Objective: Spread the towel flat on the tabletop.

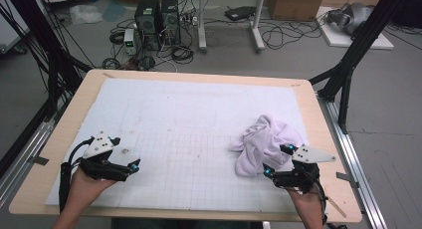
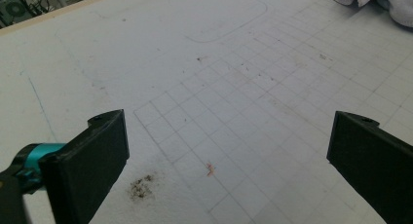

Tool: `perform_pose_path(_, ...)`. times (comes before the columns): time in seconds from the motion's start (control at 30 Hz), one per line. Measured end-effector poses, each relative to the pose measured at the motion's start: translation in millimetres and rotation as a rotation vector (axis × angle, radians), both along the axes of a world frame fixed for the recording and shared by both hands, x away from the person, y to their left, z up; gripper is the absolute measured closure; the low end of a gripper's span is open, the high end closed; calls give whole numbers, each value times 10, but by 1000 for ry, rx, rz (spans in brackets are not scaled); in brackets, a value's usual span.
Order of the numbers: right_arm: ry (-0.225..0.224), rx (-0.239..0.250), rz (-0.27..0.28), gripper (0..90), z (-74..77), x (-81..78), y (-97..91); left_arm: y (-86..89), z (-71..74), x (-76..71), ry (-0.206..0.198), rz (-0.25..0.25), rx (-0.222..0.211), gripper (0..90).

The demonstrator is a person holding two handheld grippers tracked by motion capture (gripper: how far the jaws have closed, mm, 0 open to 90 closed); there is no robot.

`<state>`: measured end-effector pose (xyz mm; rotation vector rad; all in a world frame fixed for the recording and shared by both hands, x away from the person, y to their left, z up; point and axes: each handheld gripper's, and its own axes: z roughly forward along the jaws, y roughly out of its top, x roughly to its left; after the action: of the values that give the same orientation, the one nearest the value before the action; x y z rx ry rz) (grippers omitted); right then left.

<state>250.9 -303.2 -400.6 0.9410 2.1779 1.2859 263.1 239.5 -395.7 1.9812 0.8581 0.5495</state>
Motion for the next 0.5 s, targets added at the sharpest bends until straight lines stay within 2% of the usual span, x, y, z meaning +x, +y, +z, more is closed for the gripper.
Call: perform_pose_path(0.5,-4,22,-4,117,-8,-1,-40,5,-12,11,5,-1,8,21)
